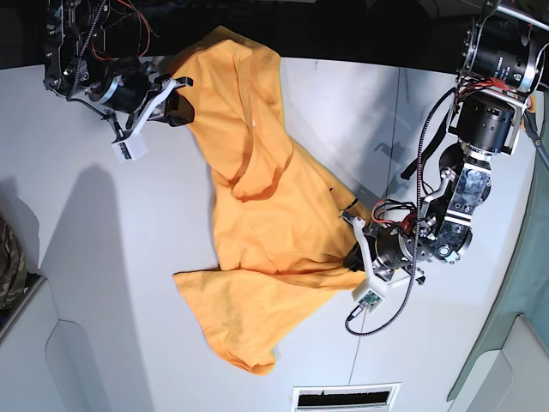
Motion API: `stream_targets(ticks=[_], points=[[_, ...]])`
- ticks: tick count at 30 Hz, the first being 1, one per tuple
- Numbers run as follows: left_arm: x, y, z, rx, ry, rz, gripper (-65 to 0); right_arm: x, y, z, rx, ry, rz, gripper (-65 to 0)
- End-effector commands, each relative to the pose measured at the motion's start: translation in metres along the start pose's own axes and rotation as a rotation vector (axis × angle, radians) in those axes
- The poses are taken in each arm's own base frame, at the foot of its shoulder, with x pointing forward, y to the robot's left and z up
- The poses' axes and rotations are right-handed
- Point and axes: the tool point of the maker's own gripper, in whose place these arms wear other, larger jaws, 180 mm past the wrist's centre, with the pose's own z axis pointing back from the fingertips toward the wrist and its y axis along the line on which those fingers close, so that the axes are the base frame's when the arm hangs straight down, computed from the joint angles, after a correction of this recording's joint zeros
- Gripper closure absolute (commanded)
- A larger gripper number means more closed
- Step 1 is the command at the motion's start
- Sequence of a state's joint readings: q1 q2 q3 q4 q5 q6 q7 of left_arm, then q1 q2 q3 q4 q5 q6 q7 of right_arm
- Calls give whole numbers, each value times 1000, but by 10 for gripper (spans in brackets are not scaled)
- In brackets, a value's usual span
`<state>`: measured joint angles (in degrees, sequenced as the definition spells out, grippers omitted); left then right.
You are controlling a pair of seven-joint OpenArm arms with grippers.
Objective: Layout the t-shirt on the table in an organized manner, then fold the t-shirt properly
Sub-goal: 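Grasp the shirt edges with both grippers and pull them apart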
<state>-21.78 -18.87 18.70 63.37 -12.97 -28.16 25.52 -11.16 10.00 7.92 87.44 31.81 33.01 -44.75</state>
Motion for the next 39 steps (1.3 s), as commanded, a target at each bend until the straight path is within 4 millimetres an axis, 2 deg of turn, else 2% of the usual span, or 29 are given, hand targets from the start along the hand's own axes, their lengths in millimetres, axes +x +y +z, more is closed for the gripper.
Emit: stream_targets(ticks=[1, 5, 8, 11, 14, 16, 19, 22, 24, 26, 29, 32, 35, 39], points=[[21, 9, 4, 7, -52, -13, 0, 18, -4, 5, -7, -51, 20, 0], [26, 17, 8, 14, -65, 0, 0, 46, -23, 14, -63, -100, 45, 0], [42, 16, 19, -34, -117, 0, 0, 77, -48, 31, -126, -157, 68, 0], [68, 7, 38, -106, -184, -58, 0, 110, -70, 53, -187, -205, 118, 0], [94, 17, 58, -74, -248, -104, 0, 151, -85, 75, -239, -257, 191, 0], [110, 31, 69, -27, -274, -131, 0, 182, -94, 94, -279, -299, 243, 0], [134, 56, 83, 40, -281, -160, 0, 236, -101, 129, -337, -383, 321, 0], [160, 75, 97, 79, -298, -181, 0, 287, -97, 166, -367, -486, 379, 0], [171, 83, 106, 84, -301, -173, 0, 312, -91, 189, -369, -536, 401, 0], [173, 88, 112, 77, -285, -156, 0, 323, -89, 203, -369, -540, 410, 0], [157, 87, 114, 34, -234, -146, 0, 317, -94, 206, -373, -495, 402, 0], [120, 78, 109, -23, -143, -104, 0, 289, -98, 189, -333, -408, 360, 0], [70, 39, 98, -188, -43, -71, 0, 245, -105, 163, -296, -318, 306, 0], [-20, -12, 88, -310, 114, 46, 0, 163, -105, 120, -224, -180, 207, 0]])
